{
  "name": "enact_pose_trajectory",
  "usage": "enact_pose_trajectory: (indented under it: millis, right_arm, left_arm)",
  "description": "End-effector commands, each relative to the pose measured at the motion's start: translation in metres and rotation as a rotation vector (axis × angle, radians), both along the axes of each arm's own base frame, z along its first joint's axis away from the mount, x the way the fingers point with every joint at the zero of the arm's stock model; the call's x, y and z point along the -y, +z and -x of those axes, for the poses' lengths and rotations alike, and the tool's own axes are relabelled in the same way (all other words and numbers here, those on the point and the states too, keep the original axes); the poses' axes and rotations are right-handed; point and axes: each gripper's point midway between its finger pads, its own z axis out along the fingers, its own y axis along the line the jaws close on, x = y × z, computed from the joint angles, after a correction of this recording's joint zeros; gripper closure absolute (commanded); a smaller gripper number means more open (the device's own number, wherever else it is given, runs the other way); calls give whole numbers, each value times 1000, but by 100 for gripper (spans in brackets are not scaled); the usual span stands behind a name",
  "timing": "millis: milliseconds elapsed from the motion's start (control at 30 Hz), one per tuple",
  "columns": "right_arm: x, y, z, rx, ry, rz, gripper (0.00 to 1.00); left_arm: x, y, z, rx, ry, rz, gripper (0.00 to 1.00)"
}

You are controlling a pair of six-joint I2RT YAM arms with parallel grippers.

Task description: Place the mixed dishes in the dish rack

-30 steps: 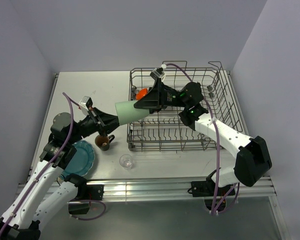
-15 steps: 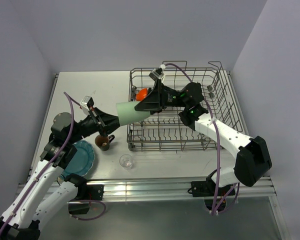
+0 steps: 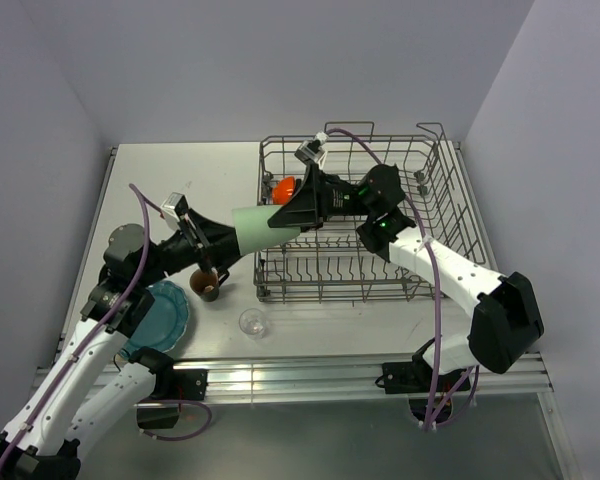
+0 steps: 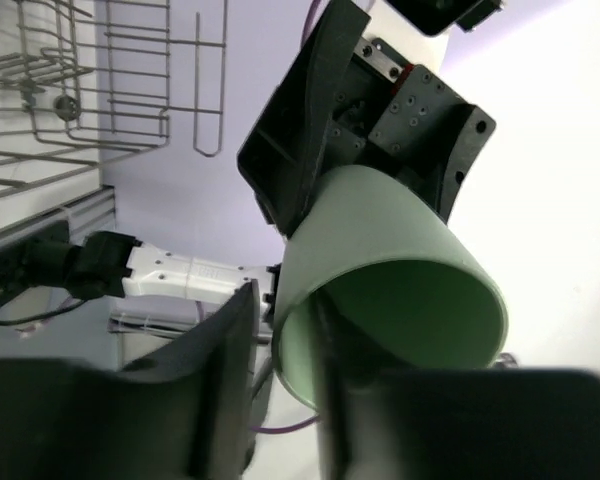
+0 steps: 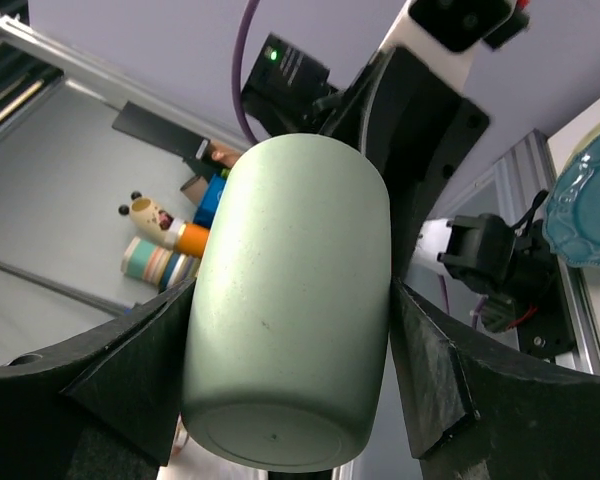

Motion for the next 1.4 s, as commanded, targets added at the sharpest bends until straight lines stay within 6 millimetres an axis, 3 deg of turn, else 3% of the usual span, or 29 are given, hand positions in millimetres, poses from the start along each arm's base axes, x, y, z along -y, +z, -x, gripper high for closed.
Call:
enact_pose_trajectory:
  millis: [0, 33, 167, 200, 233, 267, 300, 333, 367, 400, 433, 467, 500, 567, 667, 733, 767, 833, 867, 1033, 1233, 1367]
  right_arm:
    - [3, 13, 17, 81, 46, -28, 100]
    - [3, 12, 14, 79, 32, -23, 100]
    - [7, -3, -9, 56, -66, 54, 100]
    - [8, -14, -19, 43, -107, 111, 100]
    - [11, -20, -27, 38, -139, 146, 100]
    - [17, -25, -38, 39, -182, 178, 100]
    - [20, -32, -46, 51, -221, 237, 100]
    - [23, -37, -52, 53, -247, 271, 100]
    - [29, -45, -64, 81, -290, 311, 100]
    - [34, -49, -67, 50, -312, 369, 100]
    - [39, -55, -79, 52, -370, 419, 100]
    - [41, -49, -91, 132, -408, 454, 100]
    - [48, -66, -90, 87, -418, 555, 100]
    - [55, -81, -104, 127, -464, 724, 100]
    - [58, -87, -127, 216, -529, 885, 100]
    - [56, -104, -126, 211, -507, 992, 100]
    - [59, -95, -135, 251, -549, 1014, 100]
    - [58, -105, -130, 249, -520, 1093, 100]
    - [58, -109, -137, 271, -533, 1134, 100]
    - [56, -137, -129, 312, -489, 1315, 100]
    - [48, -164, -127, 343, -450, 1410, 100]
    - [41, -170, -129, 377, -449, 1446, 100]
  left_arm:
    - [-4, 14, -2, 34, 36, 11, 38]
    - [-6, 12, -5, 37, 61, -7, 1]
    - [-20, 18, -6, 79, 155, -65, 1]
    - [-26, 0, -7, 11, 184, -128, 1]
    - [-32, -5, -7, 18, 214, -179, 1]
    - [-43, 2, -11, 31, 285, -208, 1]
    - [-51, -13, -9, -27, 317, -277, 1]
    - [-59, -16, -9, -22, 349, -327, 1]
    - [-74, -6, -13, -7, 437, -360, 1]
    - [-83, -9, -14, -22, 478, -405, 1]
    - [-96, -29, -8, -102, 505, -497, 1]
    - [-104, -23, -3, -108, 531, -517, 1]
    - [-119, -28, -6, -124, 603, -577, 2]
    - [-130, -46, 0, -185, 614, -672, 3]
    - [-132, -71, 1, -232, 576, -771, 5]
    - [-128, -87, 1, -247, 527, -814, 8]
    - [-127, -92, 1, -258, 513, -827, 8]
    - [-125, -98, -1, -263, 490, -852, 9]
    - [-125, -101, -1, -265, 484, -863, 10]
    - [-128, -111, -3, -275, 458, -941, 11]
    - [-124, -119, -6, -273, 426, -954, 16]
    - [-123, -119, -7, -268, 421, -950, 17]
